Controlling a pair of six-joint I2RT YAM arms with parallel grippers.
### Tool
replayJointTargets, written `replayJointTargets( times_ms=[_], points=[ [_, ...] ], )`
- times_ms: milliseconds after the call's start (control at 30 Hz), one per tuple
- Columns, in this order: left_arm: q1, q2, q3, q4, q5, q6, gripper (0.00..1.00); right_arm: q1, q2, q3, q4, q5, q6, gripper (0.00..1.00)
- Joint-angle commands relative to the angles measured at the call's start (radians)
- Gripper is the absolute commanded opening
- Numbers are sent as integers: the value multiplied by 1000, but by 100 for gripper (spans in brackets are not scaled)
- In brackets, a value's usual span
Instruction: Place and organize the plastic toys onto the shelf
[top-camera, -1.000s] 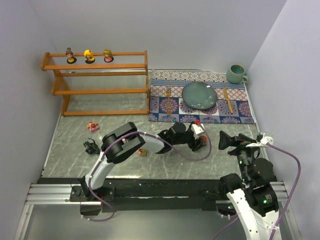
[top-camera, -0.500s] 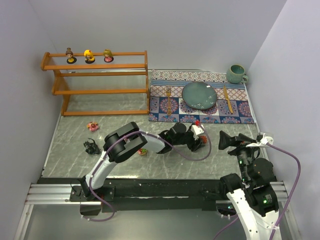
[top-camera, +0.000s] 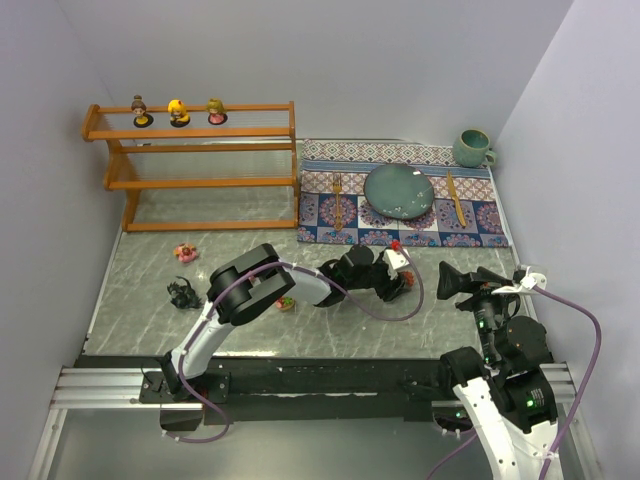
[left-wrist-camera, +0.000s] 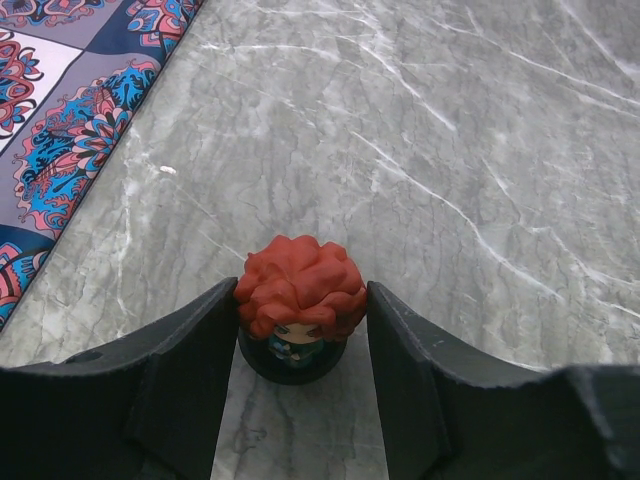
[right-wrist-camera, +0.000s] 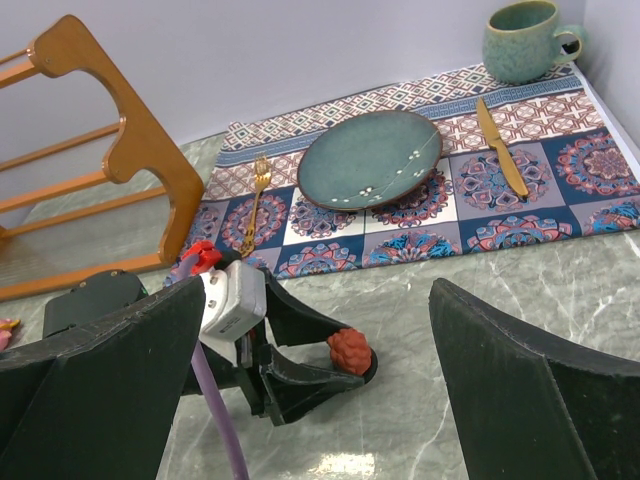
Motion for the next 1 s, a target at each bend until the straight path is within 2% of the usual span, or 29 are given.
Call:
replayJointTargets(
  times_ms=[0,267,333,500,567,700,900,967],
  points=[
    [3,3,37,33,24,4,56,-1,-239,0,29,-6,-1,100],
    [4,-17,12,49,49,-7,46,-1,-233,0,26,-4,-1,100],
    [4,-35,0,59,49,-10,41,-1,-230,-2,28,-6,-1,100],
    [4,-87,-60,91,27,-10,38,-1,-229,0,26,-4,1,100],
    [6,-122,-92,115,14,-56,38,-1,-229,0,26,-1,-1,100],
    [6,-207,-149,131,-52,-88,38,-1,-229,0,25,-1,1,100],
    [10,-414,-224,46,-233,-126,38,-2,-241,1,25,5,1,100],
    [12,-461,-227,-33,-288,-143,38,-2,-244,0,26,8,1,100]
  ],
)
